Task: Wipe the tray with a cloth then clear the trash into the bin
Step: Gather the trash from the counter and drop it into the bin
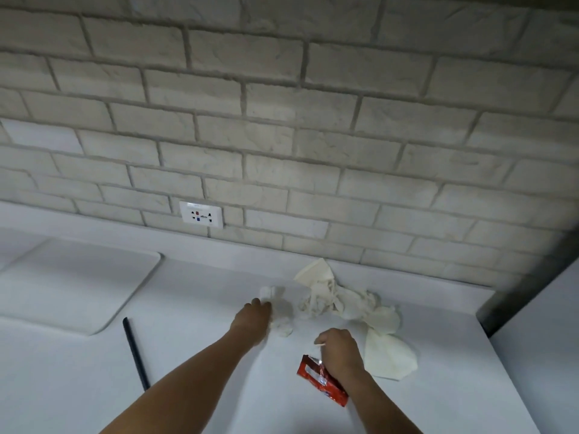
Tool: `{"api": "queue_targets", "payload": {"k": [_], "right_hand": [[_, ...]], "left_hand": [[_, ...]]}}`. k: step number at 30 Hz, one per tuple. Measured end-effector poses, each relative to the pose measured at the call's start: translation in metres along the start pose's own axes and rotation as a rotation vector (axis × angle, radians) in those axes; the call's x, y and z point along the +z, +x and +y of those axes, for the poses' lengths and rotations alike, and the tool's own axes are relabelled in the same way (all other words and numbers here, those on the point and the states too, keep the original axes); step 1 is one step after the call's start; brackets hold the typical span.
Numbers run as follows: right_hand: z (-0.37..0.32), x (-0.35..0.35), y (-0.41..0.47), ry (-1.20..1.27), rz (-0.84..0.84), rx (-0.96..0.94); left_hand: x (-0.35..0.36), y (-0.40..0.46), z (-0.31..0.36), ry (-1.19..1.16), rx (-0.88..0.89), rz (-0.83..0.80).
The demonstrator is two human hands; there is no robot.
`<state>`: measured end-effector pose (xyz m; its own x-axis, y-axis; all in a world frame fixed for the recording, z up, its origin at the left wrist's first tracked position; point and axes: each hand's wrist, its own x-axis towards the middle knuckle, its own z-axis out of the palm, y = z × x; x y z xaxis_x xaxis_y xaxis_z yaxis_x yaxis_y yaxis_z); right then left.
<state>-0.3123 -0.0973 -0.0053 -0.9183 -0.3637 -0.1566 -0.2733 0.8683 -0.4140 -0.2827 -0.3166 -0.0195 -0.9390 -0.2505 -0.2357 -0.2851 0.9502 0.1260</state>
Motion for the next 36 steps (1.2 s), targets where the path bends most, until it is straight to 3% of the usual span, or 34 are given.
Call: {"api": "queue_targets", "payload": {"k": [6, 15, 26, 36], "right_hand": [[-0.015, -0.011, -0.021, 0.23, 0.031, 0.109], [-0.057, -0.038, -0.074, 0.324, 0.222, 0.068], [-0.102, -0.052, -0.17, 0.317, 0.51, 0.046], [-0.122, -0.015, -0.289, 0.353, 0.599, 0.128]], "left_hand": [[-0.02, -0.025, -0.008, -0.235, 0.058, 0.081], [-0.072, -0.087, 0.006, -0.306, 0.15, 0.304], [-0.079, -0.22, -0.028, -0.408, 0.247, 0.345], [-0.049, -0.323, -0.03, -0.428, 0.368, 0.321]]}}
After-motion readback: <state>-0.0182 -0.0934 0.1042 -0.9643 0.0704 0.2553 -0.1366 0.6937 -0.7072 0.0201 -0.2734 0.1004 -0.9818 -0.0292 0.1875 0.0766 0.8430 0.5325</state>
